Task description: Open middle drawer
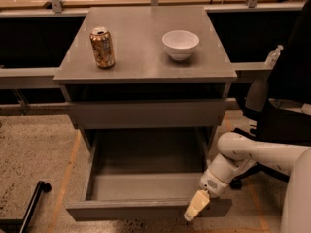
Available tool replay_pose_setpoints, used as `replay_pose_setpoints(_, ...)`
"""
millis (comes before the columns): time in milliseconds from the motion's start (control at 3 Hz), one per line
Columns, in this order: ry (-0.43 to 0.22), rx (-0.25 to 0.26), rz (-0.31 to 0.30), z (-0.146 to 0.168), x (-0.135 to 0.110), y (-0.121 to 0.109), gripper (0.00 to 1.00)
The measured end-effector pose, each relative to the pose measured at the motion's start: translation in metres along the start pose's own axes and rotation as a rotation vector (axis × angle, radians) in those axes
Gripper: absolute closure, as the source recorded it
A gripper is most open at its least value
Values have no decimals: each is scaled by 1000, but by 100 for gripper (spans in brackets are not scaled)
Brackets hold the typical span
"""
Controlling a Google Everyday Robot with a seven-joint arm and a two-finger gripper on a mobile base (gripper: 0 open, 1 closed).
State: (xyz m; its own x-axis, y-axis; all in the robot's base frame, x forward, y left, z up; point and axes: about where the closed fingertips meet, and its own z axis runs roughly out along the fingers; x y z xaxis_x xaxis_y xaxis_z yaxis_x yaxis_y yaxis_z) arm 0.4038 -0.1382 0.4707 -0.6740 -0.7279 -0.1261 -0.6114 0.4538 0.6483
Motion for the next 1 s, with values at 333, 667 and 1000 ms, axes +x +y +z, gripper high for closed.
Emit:
replay_pose_setpoints(333, 0, 0, 0, 0, 0, 0, 14)
replay_pose_setpoints(667, 1, 41, -67, -9, -7, 25, 0)
replay_pose_setpoints(1000, -1, 84, -139, -18, -17, 50, 0)
